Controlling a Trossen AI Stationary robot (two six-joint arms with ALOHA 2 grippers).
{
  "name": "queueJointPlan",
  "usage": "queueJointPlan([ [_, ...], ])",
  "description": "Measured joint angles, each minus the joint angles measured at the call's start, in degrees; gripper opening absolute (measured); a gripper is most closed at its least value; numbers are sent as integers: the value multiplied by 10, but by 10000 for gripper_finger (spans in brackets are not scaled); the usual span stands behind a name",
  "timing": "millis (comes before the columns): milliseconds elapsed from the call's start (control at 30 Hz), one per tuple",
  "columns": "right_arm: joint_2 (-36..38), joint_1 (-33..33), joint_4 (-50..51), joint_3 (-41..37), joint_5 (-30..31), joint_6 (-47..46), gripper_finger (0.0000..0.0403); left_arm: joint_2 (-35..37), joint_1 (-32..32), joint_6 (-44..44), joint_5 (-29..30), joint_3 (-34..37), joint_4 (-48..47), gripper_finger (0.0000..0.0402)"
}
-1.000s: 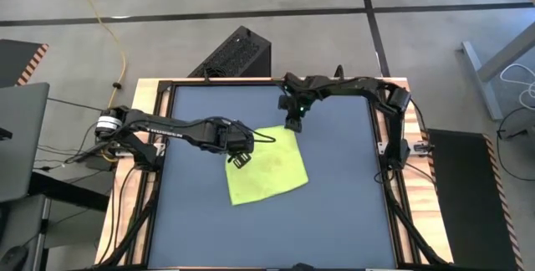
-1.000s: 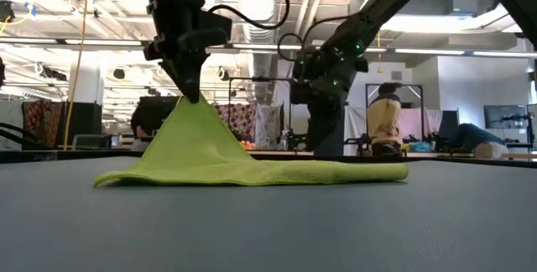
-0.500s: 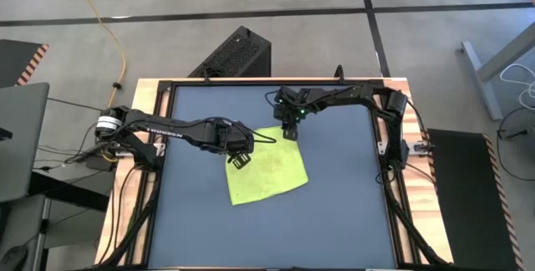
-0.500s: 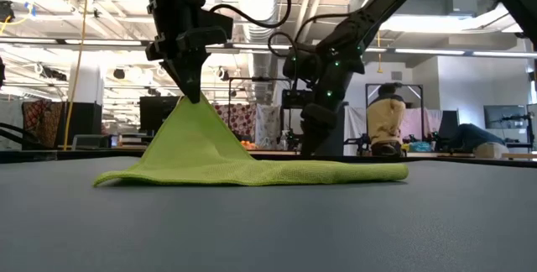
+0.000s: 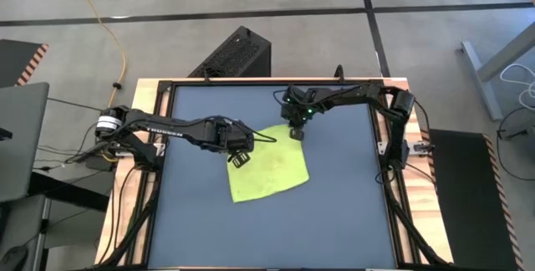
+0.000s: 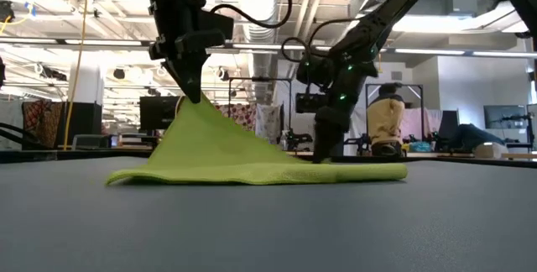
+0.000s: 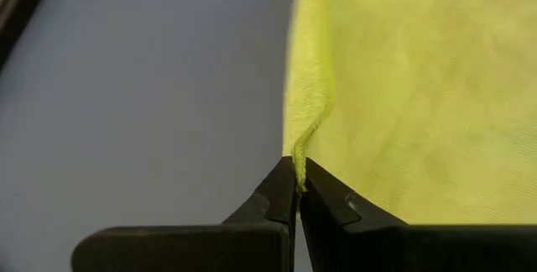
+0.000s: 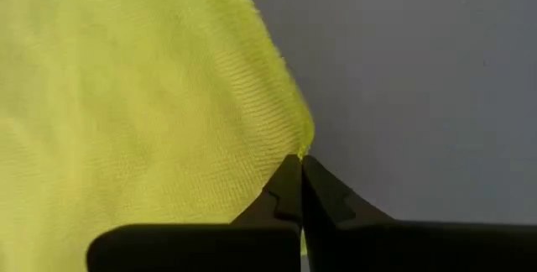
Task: Roll towel into tight, uniform cylinder
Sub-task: Roll the green towel
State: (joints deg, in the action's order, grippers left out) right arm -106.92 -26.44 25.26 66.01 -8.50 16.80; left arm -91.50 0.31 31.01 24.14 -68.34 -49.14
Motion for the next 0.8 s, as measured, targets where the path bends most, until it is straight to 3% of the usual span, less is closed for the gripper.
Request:
queueJointPlan([
  [400,181,1,18,1,-10,60,10,68,96,-111,7,0,-15,0],
  [667,226,11,11,1,10,62,10,113,113,-143,3,0,-14,0],
  [800,253,35,48,1,-38,48,9,126,89,-165,-76,0,16,0],
])
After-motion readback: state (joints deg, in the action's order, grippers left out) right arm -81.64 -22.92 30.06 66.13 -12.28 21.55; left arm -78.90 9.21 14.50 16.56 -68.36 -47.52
